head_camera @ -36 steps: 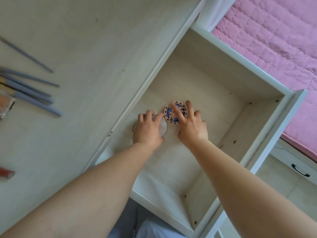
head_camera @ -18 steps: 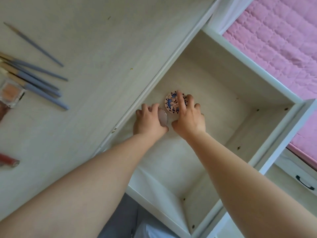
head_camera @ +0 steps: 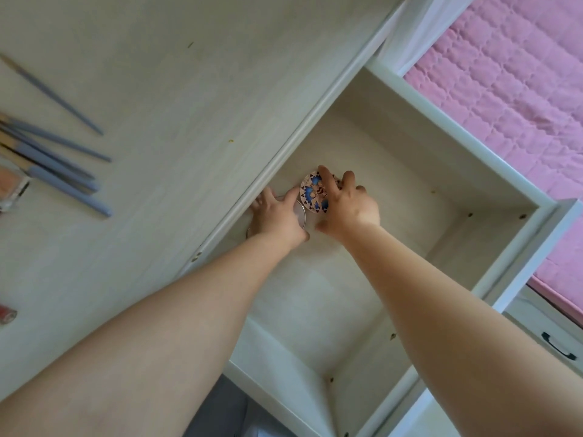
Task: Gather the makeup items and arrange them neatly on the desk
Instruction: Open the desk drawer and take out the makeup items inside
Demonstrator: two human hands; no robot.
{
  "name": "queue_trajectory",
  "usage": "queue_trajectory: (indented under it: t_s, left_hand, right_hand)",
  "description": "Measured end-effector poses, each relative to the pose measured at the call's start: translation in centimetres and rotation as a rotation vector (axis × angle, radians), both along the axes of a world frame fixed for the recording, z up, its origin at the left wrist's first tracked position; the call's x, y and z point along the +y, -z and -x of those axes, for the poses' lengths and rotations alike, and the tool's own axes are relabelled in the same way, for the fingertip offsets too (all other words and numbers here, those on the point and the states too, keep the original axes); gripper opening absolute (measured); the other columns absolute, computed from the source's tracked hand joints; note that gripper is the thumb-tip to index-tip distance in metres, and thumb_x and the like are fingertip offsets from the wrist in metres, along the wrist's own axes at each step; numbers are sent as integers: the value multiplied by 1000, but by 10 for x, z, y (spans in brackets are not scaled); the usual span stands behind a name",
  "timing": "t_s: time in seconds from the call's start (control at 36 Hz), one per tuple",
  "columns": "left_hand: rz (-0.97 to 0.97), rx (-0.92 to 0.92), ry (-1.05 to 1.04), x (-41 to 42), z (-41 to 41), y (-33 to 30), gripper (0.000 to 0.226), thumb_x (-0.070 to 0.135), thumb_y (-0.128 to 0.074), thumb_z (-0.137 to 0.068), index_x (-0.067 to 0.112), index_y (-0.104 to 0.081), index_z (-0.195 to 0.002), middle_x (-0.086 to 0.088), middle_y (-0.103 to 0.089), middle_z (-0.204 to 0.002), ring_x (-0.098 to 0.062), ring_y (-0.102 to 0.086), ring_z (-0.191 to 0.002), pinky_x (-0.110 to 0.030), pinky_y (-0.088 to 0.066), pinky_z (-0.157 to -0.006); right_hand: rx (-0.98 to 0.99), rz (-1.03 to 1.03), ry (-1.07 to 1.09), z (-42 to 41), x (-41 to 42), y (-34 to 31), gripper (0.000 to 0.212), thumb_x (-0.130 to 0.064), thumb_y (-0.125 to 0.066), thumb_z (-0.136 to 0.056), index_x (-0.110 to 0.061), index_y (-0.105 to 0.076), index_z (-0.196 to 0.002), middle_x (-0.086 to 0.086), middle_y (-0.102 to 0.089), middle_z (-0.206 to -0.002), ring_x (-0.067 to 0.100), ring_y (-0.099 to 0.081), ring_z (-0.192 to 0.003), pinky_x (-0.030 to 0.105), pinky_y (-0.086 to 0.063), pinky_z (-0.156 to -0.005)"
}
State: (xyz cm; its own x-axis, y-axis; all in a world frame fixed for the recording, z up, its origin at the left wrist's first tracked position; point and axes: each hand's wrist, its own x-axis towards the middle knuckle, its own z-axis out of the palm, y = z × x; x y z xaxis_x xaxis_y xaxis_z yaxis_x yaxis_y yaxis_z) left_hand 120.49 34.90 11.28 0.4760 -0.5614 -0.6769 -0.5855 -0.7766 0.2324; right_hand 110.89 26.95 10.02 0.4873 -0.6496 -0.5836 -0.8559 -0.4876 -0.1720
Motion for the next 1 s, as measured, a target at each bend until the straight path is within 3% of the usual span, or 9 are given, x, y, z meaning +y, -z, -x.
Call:
queue_trajectory:
  t_s: [0.08,0.22,0.33,0.42,0.53,0.69,0.81,0.89,1.0]
  left_hand:
    - [6,9,-8,0,0,0,83,26,-72,-69,39,-31,-139,-10,-22,-133,-34,-26,-120,-39,-43,-99]
    - [-1,69,-21,4,6,-4,83,24,-70,-67,44,-30,-137,-6,-23,-124,-30,-25,-114,-38,-48,-92]
    - [-26,193,-67,8,13,-5,85,24,-67,-70,45,-26,-141,-6,-23,-124,-30,-26,-114,-31,-47,-92]
    - [-10,292,-154,10,18,-6,83,26,-68,-71,45,-26,-141,-6,-23,-129,-29,-28,-118,-28,-47,-86]
    - [44,444,-347,13,22,-9,85,30,-67,-56,46,-36,-134,-5,-28,-128,-23,-43,-114,-32,-49,-95]
    - [141,634,-508,14,22,-21,70,15,-72,-69,41,-44,-129,-4,-32,-125,-21,-49,-106,-27,-53,-64]
    - [175,714,-572,21,22,-38,64,17,-73,-66,44,-50,-119,-7,-38,-125,-25,-54,-101,-27,-50,-57]
    - [222,799,-582,28,22,-59,68,24,-71,-52,45,-51,-114,-7,-41,-128,-24,-55,-104,-28,-51,-61]
    - [296,881,-532,44,17,-90,75,27,-71,-52,45,-47,-120,-6,-42,-132,-26,-54,-112,-32,-56,-72]
  right_hand:
    - [5,-7,66,-2,2,1,89,-36,-71,-72,-34,-16,-141,9,-35,-125,33,-51,-102,38,-54,-66]
    - [-10,-36,176,1,10,4,80,-38,-72,-74,-29,-22,-137,10,-36,-123,33,-53,-101,36,-50,-63]
    - [-30,-40,264,12,25,3,71,-28,-65,-80,-23,-23,-138,11,-36,-123,33,-55,-99,32,-39,-61]
    - [-57,-37,315,20,34,0,69,-21,-62,-81,-23,-24,-139,12,-36,-122,33,-56,-97,32,-39,-63]
    - [-113,-67,357,29,37,-6,75,-9,-62,-76,-24,-23,-139,11,-36,-120,33,-55,-92,32,-40,-63]
    - [-224,-174,506,36,42,-16,82,-11,-65,-72,-30,-23,-139,8,-37,-119,30,-49,-70,31,-41,-59]
    - [-309,-228,626,40,52,-33,73,-15,-61,-79,-33,-24,-139,5,-40,-125,32,-56,-85,33,-43,-68]
    - [-391,-220,663,43,60,-52,72,-17,-62,-81,-33,-24,-139,2,-39,-133,29,-56,-103,33,-43,-78]
    - [-473,-160,659,44,71,-86,75,-12,-64,-79,-33,-23,-139,0,-39,-132,19,-49,-94,31,-43,-78]
